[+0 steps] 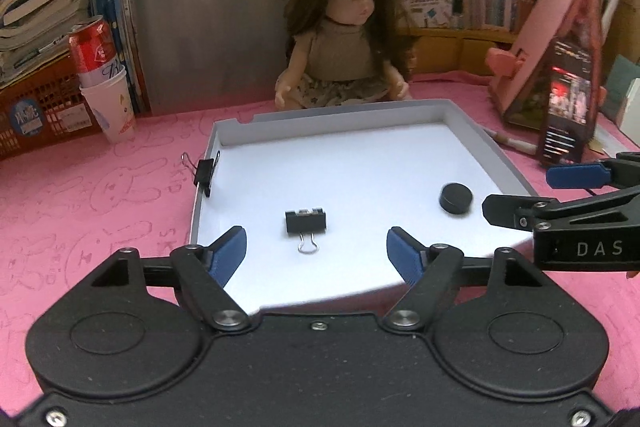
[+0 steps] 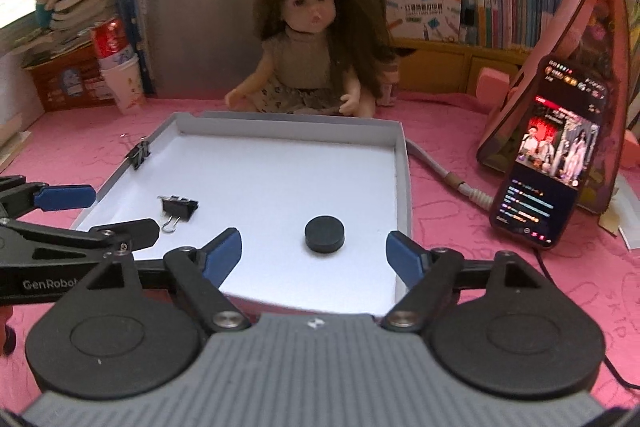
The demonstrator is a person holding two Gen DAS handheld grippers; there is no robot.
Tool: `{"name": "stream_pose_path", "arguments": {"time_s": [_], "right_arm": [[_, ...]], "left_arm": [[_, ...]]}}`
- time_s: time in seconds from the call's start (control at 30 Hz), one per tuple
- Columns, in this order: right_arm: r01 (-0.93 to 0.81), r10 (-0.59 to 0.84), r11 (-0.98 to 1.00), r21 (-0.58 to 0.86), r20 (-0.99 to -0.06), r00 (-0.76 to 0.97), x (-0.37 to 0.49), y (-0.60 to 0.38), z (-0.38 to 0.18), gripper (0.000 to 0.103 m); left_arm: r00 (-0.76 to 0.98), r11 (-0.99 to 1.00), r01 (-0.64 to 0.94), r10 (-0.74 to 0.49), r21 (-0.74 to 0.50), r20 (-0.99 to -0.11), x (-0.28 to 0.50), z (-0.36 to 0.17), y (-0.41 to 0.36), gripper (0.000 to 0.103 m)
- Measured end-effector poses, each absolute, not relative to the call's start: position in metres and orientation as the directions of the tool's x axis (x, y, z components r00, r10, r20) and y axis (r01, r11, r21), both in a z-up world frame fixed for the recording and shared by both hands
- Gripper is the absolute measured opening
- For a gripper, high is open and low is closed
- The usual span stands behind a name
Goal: Organize rigid objects
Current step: 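Lower the black puck into the tray and open the right tool, then move both tools back toward the remaining objects on the cloth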
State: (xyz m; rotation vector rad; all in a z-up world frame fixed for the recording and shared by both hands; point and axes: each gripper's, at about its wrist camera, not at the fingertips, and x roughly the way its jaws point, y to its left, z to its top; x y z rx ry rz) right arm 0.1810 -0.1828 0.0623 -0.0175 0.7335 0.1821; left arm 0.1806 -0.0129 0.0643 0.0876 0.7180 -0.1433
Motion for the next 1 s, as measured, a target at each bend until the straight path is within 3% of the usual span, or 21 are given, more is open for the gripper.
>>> {"name": "stream_pose_path", "arguments": {"time_s": [0.4,1.0], "right_arm": [[-0.196,0.178,0.980,0.041,-0.629,0.757,0.131,-0.187,0.059,0.091],[-0.149,0.137,0.988,0.029,-0.588,0.797,0.077,-0.206,0.023,0.092]], "left_arm": [[0.735,0.985,0.174,-0.142,-0.018,-0.663,0.129,0.056,-0.004,0.076],[0.798,0.995,0.093,-0.100,-0.042,-0.595,0.061,0.025,0.009,0.077]]}}
